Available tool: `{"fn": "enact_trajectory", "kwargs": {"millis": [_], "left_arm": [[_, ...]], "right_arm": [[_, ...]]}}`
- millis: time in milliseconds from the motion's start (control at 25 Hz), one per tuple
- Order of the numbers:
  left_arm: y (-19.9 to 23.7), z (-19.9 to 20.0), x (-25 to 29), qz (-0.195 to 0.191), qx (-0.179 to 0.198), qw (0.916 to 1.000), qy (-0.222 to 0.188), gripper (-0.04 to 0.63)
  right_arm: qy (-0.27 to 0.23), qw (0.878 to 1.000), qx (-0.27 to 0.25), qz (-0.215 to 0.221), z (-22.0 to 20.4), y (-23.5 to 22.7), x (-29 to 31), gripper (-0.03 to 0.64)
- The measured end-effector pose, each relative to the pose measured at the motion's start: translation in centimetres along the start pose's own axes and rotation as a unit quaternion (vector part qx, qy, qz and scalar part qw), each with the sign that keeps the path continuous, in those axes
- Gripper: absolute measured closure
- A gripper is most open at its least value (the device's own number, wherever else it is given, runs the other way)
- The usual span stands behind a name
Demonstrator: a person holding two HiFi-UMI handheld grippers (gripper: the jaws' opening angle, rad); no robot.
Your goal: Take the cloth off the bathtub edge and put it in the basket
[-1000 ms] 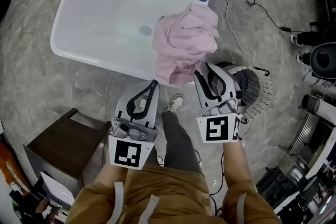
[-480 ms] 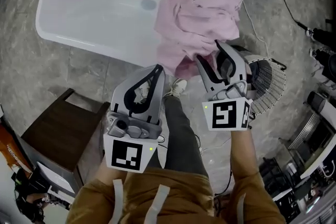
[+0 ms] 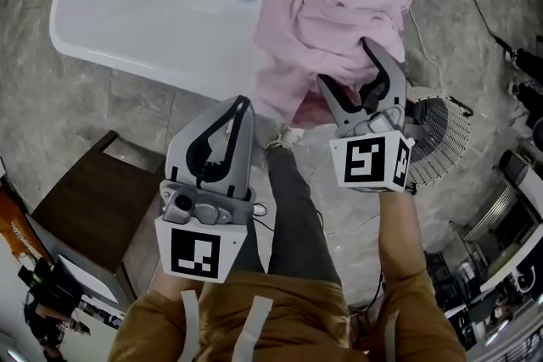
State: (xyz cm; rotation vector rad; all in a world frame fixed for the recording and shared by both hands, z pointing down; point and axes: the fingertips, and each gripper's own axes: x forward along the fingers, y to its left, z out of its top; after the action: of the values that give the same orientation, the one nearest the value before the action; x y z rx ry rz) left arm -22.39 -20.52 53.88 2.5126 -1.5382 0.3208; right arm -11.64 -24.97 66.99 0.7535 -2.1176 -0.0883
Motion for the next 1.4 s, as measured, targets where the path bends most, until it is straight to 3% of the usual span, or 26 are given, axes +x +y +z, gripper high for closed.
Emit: {"fn": "enact_trajectory", "kwargs": {"millis": [440,520,600,800,1040,1200,1400], "left_arm": [[0.4,-1.3,0.2,0.008,-0.009,0.9998,0.013,0.588],[0.4,-1.2,0.3,0.008,-0.009,0.9998,0.013,0.588],[0.5,-1.2,0.3,0.008,-0.01,0.9998,0.013,0.589],[0.6,-0.9,-0.1,0.005,-0.007,0.9999,0.013,0.589],[0.8,1.7,-1.3,-0.001,0.002,1.0,-0.001,0.588],[0.5,5.7,-2.4,-0.013,0.014,0.9995,-0.025,0.589],[0.0,11.8,-5.1,-0.028,0.026,0.9979,-0.053,0.589]], "right_arm": [[-0.009,0.999,0.027,-0.015,-0.5,0.0,3.8,0.273],[-0.007,0.999,0.032,-0.018,-0.5,-0.2,3.9,0.324],[-0.004,0.999,0.037,-0.024,-0.7,-0.5,3.9,0.465],[-0.021,0.997,0.066,-0.03,0.0,-1.3,3.1,0.523],[-0.097,0.987,0.089,-0.094,5.3,-4.7,-3.0,0.532],[-0.144,0.972,0.13,-0.134,9.6,-6.5,-9.1,0.534],[-0.168,0.963,0.141,-0.16,14.6,-7.1,-17.4,0.534]]}}
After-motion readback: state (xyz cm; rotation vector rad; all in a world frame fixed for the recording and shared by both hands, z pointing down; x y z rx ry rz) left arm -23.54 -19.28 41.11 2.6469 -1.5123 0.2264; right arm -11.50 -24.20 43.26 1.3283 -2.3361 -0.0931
